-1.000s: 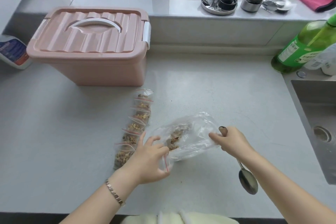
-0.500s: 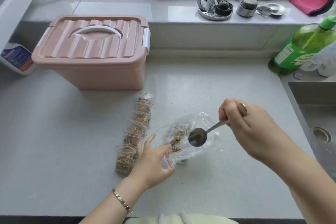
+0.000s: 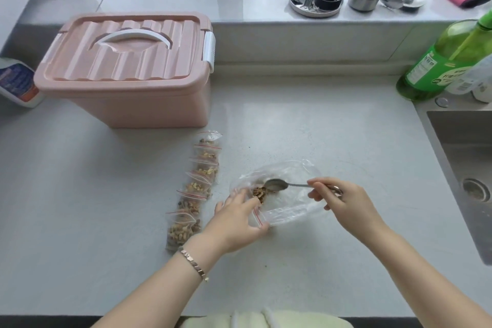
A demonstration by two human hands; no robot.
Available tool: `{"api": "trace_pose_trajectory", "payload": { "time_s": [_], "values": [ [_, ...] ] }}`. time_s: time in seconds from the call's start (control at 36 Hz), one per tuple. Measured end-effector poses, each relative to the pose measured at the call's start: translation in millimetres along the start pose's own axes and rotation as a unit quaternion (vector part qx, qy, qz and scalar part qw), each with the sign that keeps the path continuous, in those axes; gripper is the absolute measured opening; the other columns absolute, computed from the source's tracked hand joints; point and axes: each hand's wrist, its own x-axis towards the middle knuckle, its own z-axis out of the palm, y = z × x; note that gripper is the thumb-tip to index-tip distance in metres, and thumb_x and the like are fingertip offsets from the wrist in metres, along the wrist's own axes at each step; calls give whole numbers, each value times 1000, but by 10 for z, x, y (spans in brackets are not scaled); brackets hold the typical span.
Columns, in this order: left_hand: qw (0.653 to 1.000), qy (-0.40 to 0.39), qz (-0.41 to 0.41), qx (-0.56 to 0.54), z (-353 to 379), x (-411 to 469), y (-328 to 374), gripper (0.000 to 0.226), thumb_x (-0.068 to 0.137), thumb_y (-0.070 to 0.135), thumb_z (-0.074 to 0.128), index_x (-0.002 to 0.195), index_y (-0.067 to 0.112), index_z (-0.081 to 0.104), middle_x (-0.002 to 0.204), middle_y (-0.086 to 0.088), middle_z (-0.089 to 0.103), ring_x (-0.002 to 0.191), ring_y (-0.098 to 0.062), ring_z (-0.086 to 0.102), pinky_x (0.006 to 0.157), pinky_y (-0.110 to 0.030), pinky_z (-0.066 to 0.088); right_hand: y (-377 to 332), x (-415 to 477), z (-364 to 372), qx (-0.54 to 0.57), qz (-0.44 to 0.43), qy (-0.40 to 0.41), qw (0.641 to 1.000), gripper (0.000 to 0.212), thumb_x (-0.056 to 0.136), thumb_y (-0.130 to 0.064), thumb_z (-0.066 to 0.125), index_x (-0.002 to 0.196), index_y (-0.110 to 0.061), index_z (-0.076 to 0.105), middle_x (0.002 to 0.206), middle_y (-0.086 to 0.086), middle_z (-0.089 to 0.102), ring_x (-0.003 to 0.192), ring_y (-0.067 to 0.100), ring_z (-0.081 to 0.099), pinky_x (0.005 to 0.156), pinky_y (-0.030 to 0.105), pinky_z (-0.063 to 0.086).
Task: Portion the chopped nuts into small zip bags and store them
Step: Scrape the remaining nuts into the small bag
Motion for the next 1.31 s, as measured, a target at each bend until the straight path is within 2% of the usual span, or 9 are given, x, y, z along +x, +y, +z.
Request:
{"api": "trace_pose_trajectory", "payload": {
  "time_s": [0.31, 0.56, 0.81, 0.92, 1.0, 1.06, 1.17, 1.25, 1.31],
  "values": [
    [999, 19, 1, -33, 10, 191, -156, 44, 86, 50, 52, 124, 27, 48, 157, 1, 4, 143, -17, 8, 113, -32, 9, 210, 250, -6, 79, 33, 55, 995, 24, 93, -13, 50, 82, -29, 65, 75, -1, 70, 64, 6, 60, 54, 15, 46],
    [988, -25, -6, -152, 102, 180, -171, 24, 85, 45, 57, 104, 32, 50, 156, 4, 5, 141, -12, 19, 100, -18, 19, 293, 153, 147, 174, 115, 13, 978, 18, 92, -13, 52, 83, -15, 68, 63, 1, 70, 57, 7, 60, 51, 15, 45],
    [993, -20, -8, -116, 49, 107, -176, 23, 84, 47, 56, 100, 32, 50, 153, 8, 14, 136, -11, 28, 98, -20, 26, 317, 77, 199, 212, 198, -21, 957, 25, 97, -20, 44, 90, -9, 65, 66, 5, 71, 54, 8, 61, 51, 17, 44],
    [993, 54, 4, -100, 45, -31, -212, 39, 84, 44, 58, 117, 24, 52, 147, 12, 31, 134, -7, 28, 108, -23, 22, 320, 20, 131, 242, 227, -11, 943, 28, 97, -24, 43, 90, -8, 64, 65, 6, 71, 51, 8, 61, 50, 16, 44],
    [977, 158, 23, -142, 37, -213, -175, 37, 75, 47, 62, 102, 22, 60, 121, 17, 53, 120, -3, 42, 94, -5, 22, 314, -36, 66, 248, 226, 1, 942, 30, 97, -26, 42, 91, -7, 65, 66, 7, 70, 52, 8, 61, 53, 19, 44],
    [962, 215, 32, -167, 44, -324, -148, 40, 65, 57, 55, 88, 25, 61, 100, 19, 60, 104, -1, 50, 88, -1, 26, 306, -69, 20, 252, 224, 7, 942, 31, 97, -27, 42, 92, -6, 65, 68, 9, 70, 53, 9, 61, 55, 21, 43],
    [936, 294, 30, -190, 57, -469, -25, 25, 63, 49, 66, 75, 28, 60, 78, 17, 59, 86, 0, 52, 80, -5, 33, 278, -117, -67, 261, 219, 21, 940, 34, 97, -31, 41, 93, -6, 65, 67, 9, 70, 55, 11, 60, 59, 25, 42],
    [932, 306, 36, -189, 29, -465, 87, 26, 64, 45, 69, 74, 23, 61, 76, 14, 59, 81, -3, 52, 77, -8, 36, 243, -140, -119, 264, 211, 28, 941, 36, 96, -32, 41, 94, -6, 65, 67, 8, 70, 54, 11, 60, 60, 25, 42],
    [936, 293, 29, -191, 19, -398, 125, 20, 68, 32, 76, 74, 25, 58, 76, 12, 60, 78, -3, 54, 73, -8, 36, 208, -147, -151, 263, 207, 37, 942, 36, 96, -33, 41, 93, -6, 65, 65, 7, 69, 53, 10, 59, 56, 22, 44]
  ]
}}
